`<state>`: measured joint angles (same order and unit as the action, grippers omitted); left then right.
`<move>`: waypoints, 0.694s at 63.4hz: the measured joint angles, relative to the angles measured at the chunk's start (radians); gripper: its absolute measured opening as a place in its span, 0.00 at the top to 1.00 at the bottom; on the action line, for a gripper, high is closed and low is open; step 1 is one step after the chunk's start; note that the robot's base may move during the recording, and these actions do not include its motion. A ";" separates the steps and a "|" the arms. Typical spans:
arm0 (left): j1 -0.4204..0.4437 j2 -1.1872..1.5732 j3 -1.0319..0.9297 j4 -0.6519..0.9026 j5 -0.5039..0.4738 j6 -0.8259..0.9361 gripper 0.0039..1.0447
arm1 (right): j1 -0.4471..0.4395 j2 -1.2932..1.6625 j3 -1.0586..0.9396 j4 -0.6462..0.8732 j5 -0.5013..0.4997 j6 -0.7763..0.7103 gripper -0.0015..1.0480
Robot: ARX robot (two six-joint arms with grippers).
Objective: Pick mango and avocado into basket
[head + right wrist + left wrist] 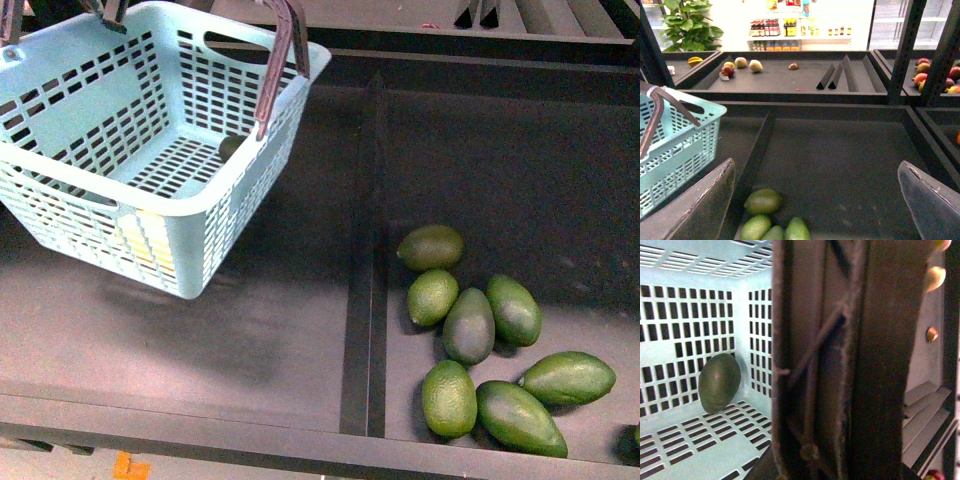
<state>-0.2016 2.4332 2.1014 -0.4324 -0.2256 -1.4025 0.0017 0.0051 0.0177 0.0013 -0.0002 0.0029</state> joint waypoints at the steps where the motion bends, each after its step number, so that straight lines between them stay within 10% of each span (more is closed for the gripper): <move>1: 0.004 0.007 0.008 0.000 -0.001 -0.005 0.87 | 0.000 0.000 0.000 0.000 0.000 0.000 0.08; 32: 0.075 0.011 -0.146 0.117 0.071 -0.135 0.87 | 0.000 0.000 0.000 0.000 0.000 0.000 0.08; 34: 0.076 0.002 -0.161 0.117 0.079 -0.138 0.83 | 0.000 0.000 0.000 0.000 0.000 0.000 0.08; 35: 0.079 -0.024 -0.212 0.116 0.071 -0.140 0.63 | 0.000 0.000 0.000 0.000 0.000 0.000 0.08; 44: 0.079 -0.084 -0.303 0.130 0.007 -0.133 0.37 | 0.000 0.000 0.000 0.000 0.000 0.000 0.08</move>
<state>-0.1230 2.3493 1.7985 -0.3019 -0.2188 -1.5352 0.0017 0.0051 0.0177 0.0013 -0.0002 0.0029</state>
